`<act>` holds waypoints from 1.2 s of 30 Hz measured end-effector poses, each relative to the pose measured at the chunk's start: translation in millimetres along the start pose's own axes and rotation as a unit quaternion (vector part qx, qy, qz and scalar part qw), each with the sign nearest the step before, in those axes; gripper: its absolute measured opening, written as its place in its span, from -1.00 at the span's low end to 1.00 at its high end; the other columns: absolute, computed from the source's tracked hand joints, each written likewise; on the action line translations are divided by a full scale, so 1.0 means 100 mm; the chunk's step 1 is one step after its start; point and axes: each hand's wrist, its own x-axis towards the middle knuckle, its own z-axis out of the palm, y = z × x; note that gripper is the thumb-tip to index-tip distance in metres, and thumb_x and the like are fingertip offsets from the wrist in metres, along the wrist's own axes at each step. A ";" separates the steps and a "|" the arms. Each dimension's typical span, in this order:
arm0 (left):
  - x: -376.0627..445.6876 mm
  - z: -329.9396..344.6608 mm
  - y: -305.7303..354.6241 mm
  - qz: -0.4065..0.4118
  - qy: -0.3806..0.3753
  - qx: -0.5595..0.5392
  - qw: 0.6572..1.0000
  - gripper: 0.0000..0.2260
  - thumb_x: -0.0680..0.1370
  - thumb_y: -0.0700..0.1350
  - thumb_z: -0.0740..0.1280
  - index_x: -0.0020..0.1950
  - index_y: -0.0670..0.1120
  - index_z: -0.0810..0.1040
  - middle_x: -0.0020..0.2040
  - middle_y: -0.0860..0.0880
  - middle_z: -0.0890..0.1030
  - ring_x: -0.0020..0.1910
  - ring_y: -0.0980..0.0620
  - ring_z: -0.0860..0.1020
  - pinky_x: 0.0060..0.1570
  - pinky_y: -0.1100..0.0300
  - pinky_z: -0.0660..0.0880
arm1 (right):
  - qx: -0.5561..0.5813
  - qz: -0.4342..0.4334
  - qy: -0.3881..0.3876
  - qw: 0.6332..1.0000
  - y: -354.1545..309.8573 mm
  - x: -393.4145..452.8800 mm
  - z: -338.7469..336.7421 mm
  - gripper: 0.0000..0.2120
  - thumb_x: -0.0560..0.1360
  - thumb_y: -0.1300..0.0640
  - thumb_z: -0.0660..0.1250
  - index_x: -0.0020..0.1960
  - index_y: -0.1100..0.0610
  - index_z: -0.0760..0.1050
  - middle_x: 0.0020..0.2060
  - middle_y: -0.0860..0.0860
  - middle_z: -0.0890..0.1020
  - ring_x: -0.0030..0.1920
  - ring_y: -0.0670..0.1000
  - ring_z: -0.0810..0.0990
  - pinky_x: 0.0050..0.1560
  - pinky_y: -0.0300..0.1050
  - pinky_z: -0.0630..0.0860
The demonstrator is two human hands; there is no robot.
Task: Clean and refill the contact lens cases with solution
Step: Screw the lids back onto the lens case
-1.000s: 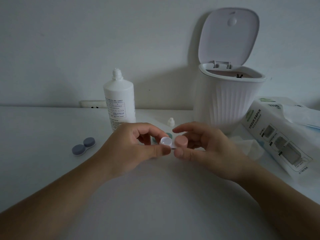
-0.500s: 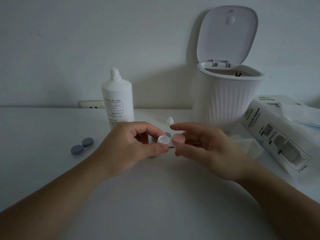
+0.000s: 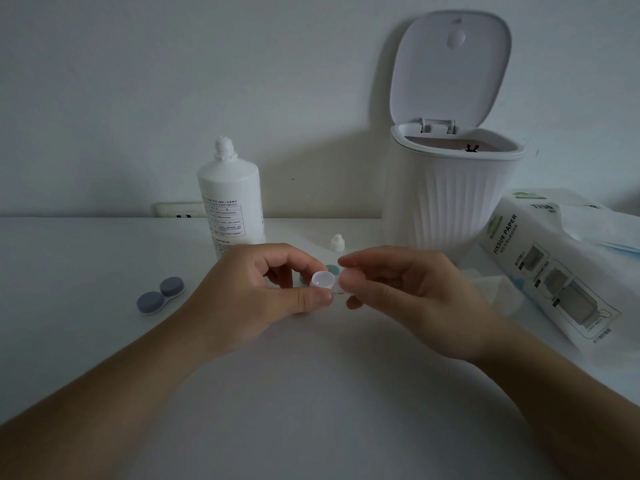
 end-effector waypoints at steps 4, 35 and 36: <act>-0.01 0.01 -0.01 0.002 -0.008 -0.004 1.000 -0.70 0.26 0.25 0.51 -0.08 0.18 0.72 -0.14 0.07 0.70 -0.17 -0.02 0.56 -0.11 0.15 0.50 | -0.024 0.001 0.036 0.999 0.03 0.02 0.05 -0.68 0.36 -0.15 0.50 -0.03 0.04 0.56 -0.20 0.06 0.71 -0.18 0.16 0.68 -0.08 0.23 0.61; -0.01 0.00 0.00 0.004 -0.007 -0.010 1.000 -0.71 0.28 0.24 0.52 -0.07 0.16 0.72 -0.15 0.06 0.71 -0.14 -0.08 0.58 0.00 -0.09 0.55 | 0.016 0.011 0.001 1.000 0.02 0.00 -0.02 -0.84 0.51 0.16 0.48 0.08 0.05 0.65 -0.12 0.03 0.75 -0.14 0.05 0.74 0.02 -0.05 0.67; -0.01 0.00 -0.01 0.004 -0.007 -0.007 1.000 -0.71 0.27 0.25 0.52 -0.08 0.17 0.72 -0.16 0.07 0.70 -0.15 -0.06 0.57 -0.03 -0.03 0.55 | 0.015 0.010 0.003 1.000 0.02 0.00 -0.01 -0.87 0.50 0.18 0.48 0.04 0.07 0.65 -0.14 0.04 0.74 -0.16 0.05 0.74 0.00 -0.06 0.67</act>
